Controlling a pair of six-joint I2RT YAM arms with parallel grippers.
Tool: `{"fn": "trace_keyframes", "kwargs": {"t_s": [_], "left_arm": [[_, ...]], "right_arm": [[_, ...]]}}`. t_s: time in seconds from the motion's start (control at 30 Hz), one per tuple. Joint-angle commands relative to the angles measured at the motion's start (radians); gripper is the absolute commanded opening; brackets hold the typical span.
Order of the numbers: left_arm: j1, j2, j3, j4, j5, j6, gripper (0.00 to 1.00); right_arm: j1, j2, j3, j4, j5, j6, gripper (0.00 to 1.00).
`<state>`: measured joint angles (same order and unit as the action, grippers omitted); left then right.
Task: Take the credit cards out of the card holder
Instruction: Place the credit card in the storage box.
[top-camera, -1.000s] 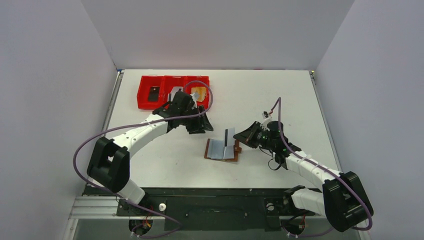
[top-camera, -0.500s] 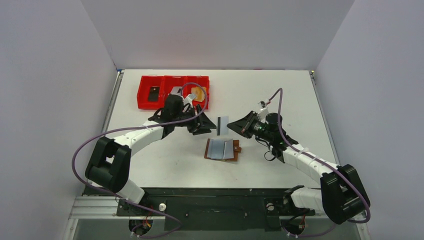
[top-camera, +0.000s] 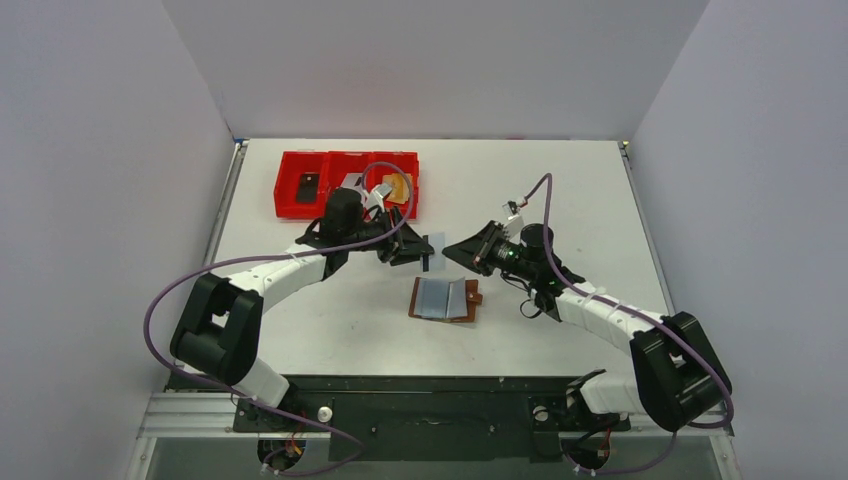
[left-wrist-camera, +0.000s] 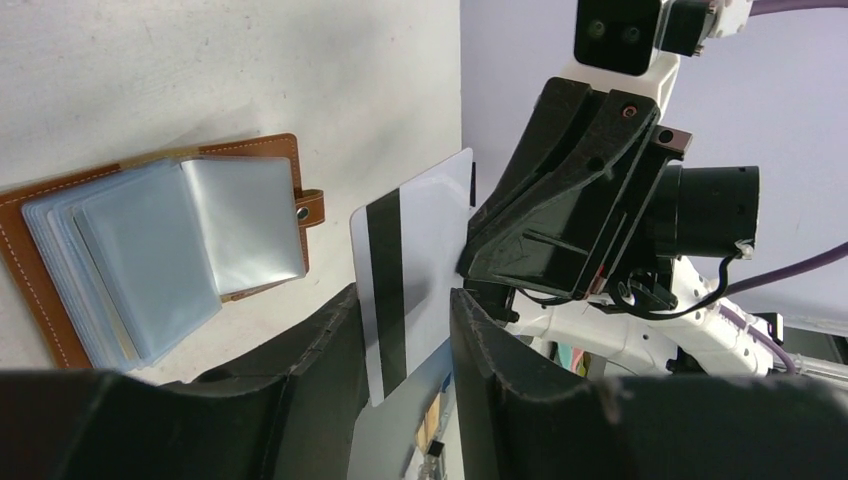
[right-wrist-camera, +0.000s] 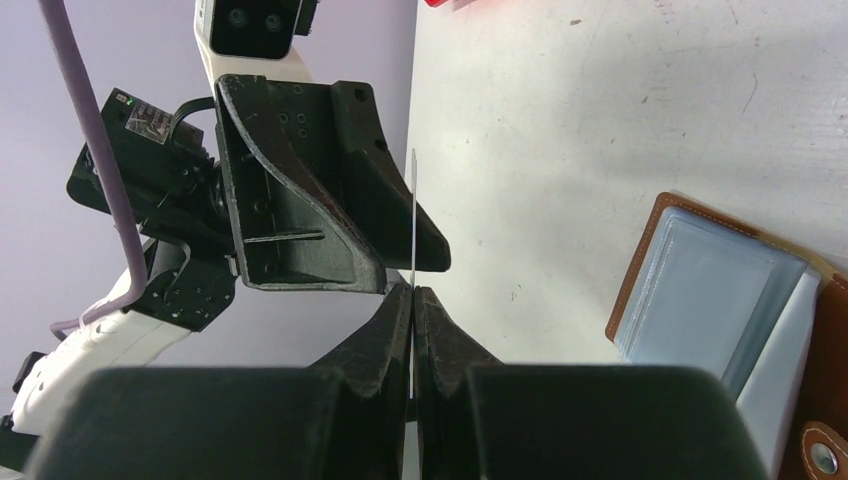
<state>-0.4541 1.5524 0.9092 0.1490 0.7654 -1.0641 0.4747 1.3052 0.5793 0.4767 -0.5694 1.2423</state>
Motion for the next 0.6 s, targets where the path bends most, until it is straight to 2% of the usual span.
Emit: {"fn": "trace_keyframes", "kwargs": {"t_s": [0.0, 0.13, 0.2, 0.27, 0.3, 0.33, 0.37, 0.4, 0.47, 0.57], "left_arm": [[0.009, -0.021, 0.001, 0.094, 0.039, -0.022, 0.30], [0.009, -0.014, 0.000, 0.096, 0.046, -0.023, 0.16], [0.009, -0.011, -0.004, 0.095, 0.047, -0.022, 0.03], [0.008, -0.015, -0.007, 0.089, 0.041, -0.019, 0.00], [0.008, -0.016, -0.007, 0.083, 0.034, -0.015, 0.00], [0.008, -0.019, -0.003, 0.062, 0.032, -0.001, 0.00], [0.007, -0.020, -0.001, 0.050, 0.022, 0.007, 0.00], [0.005, -0.025, 0.004, 0.019, 0.010, 0.027, 0.00], [0.005, -0.034, 0.011, -0.016, -0.007, 0.049, 0.00], [0.003, -0.047, 0.022, -0.067, -0.038, 0.095, 0.00]], "right_arm": [[0.010, 0.003, 0.038, 0.068, -0.013, 0.000, 0.00], [0.012, 0.002, 0.038, 0.055, -0.007, -0.012, 0.00], [0.013, -0.001, 0.043, 0.036, -0.001, -0.025, 0.00], [0.014, -0.005, 0.053, -0.001, 0.008, -0.050, 0.03], [0.016, -0.008, 0.060, -0.030, 0.013, -0.058, 0.11], [0.016, -0.016, 0.061, -0.042, 0.023, -0.073, 0.32], [0.017, -0.021, 0.065, -0.067, 0.030, -0.079, 0.44], [0.016, -0.035, 0.066, -0.100, 0.049, -0.097, 0.64], [0.016, -0.056, 0.078, -0.173, 0.088, -0.135, 0.80], [0.017, -0.092, 0.114, -0.292, 0.181, -0.193, 0.84]]}}
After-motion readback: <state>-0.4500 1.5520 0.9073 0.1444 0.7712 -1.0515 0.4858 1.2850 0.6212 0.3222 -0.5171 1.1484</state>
